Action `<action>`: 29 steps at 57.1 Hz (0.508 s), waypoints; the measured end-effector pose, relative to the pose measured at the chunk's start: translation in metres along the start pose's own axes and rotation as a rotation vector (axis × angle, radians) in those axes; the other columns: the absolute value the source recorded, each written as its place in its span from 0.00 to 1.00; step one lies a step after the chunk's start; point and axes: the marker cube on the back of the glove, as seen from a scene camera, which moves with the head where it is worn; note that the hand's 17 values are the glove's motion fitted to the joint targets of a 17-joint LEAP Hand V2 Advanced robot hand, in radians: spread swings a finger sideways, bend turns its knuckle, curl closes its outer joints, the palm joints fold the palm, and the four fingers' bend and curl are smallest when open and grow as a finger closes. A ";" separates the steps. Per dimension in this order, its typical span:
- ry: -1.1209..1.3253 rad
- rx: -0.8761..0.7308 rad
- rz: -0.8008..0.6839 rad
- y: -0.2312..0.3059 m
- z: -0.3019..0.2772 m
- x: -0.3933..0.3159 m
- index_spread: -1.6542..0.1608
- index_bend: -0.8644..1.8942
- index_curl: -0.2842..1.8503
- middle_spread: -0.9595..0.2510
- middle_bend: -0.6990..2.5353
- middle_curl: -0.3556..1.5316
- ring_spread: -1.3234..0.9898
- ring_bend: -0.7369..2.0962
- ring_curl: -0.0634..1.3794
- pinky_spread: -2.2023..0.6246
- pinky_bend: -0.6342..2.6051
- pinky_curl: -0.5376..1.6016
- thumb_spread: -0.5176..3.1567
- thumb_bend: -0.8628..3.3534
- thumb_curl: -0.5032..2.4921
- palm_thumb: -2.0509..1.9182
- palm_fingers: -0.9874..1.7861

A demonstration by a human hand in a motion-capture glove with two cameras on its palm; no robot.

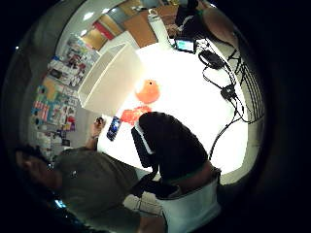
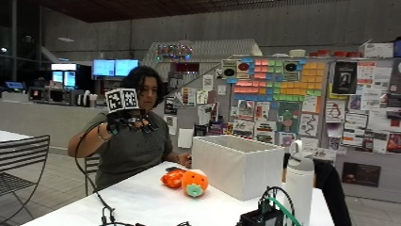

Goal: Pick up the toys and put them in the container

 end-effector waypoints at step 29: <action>-0.158 0.010 -0.068 -0.018 0.025 -0.043 0.68 0.39 0.24 0.64 0.28 0.27 0.46 0.42 0.15 0.77 0.38 0.37 0.48 0.19 0.21 0.50 0.51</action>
